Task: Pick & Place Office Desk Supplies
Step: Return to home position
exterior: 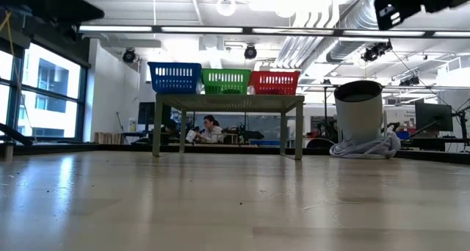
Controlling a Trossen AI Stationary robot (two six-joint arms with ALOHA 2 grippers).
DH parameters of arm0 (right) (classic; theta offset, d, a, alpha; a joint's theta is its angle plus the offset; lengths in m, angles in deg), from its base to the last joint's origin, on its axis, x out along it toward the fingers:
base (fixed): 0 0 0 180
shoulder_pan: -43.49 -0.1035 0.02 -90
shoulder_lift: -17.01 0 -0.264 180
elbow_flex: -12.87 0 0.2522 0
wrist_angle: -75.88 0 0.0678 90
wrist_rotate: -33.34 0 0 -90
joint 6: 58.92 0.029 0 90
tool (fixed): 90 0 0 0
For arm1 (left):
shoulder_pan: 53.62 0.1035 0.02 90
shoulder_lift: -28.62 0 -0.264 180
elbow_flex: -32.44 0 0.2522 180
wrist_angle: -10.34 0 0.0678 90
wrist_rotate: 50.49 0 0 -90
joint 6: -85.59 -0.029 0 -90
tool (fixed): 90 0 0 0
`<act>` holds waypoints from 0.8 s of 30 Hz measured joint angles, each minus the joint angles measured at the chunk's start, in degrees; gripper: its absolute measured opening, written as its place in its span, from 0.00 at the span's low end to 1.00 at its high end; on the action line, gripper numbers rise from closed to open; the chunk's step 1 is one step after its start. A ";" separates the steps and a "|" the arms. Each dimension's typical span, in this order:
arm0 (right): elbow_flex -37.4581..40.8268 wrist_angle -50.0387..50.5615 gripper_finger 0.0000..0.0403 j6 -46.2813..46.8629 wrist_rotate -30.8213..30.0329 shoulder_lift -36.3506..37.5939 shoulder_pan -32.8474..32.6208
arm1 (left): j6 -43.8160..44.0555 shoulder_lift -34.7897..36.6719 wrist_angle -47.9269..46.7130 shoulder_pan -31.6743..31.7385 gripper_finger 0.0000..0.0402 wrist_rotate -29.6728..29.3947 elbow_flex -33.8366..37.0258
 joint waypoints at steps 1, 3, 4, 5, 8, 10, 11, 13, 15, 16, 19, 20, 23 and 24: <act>3.14 -3.69 0.00 -1.69 1.42 2.28 0.90 | -0.67 0.26 0.94 0.00 0.00 -0.02 1.42; 8.57 -7.79 0.00 -3.97 2.30 5.89 2.98 | -1.95 0.43 4.05 0.00 0.00 -0.03 3.86; 10.63 -8.64 0.00 -4.35 2.45 7.69 4.14 | -2.61 0.50 5.69 0.00 0.00 0.01 4.84; 12.28 -8.72 0.00 -4.37 2.84 9.52 5.37 | -3.46 0.44 7.17 0.00 0.00 -0.01 5.78; 15.60 -9.02 0.00 -3.81 6.20 14.31 9.53 | -5.64 0.35 9.44 0.00 0.00 0.28 7.54; 17.12 -9.01 0.00 -3.81 12.90 16.72 12.00 | -6.25 0.35 9.14 0.00 0.00 2.13 7.97; 17.79 -8.87 0.00 -3.77 16.20 17.66 13.11 | -6.55 0.35 9.27 0.00 0.00 3.09 8.08; 19.11 -9.09 0.00 -2.42 19.97 19.06 15.12 | -6.67 0.37 8.80 -0.01 0.00 3.73 8.14; 20.54 -9.05 0.00 -1.11 20.49 20.25 16.59 | -6.30 0.37 8.15 -0.04 0.00 3.73 8.14; 21.28 -9.33 0.00 -0.52 20.31 20.53 17.23 | -6.07 0.37 7.63 -0.04 0.00 3.75 8.14; 23.17 -10.16 0.00 1.46 20.48 20.81 18.72 | -4.17 0.37 6.00 -0.05 0.00 3.77 8.14; 23.17 -9.64 0.00 2.56 20.50 20.77 18.99 | -3.51 0.37 5.85 -0.09 0.00 3.77 8.28; 23.17 -9.54 0.00 4.44 20.39 19.55 19.10 | -2.67 0.46 6.05 -0.57 0.00 4.14 9.58; 23.17 -9.43 0.00 4.49 20.38 19.30 19.10 | -2.67 0.50 6.45 -0.71 0.00 4.20 10.48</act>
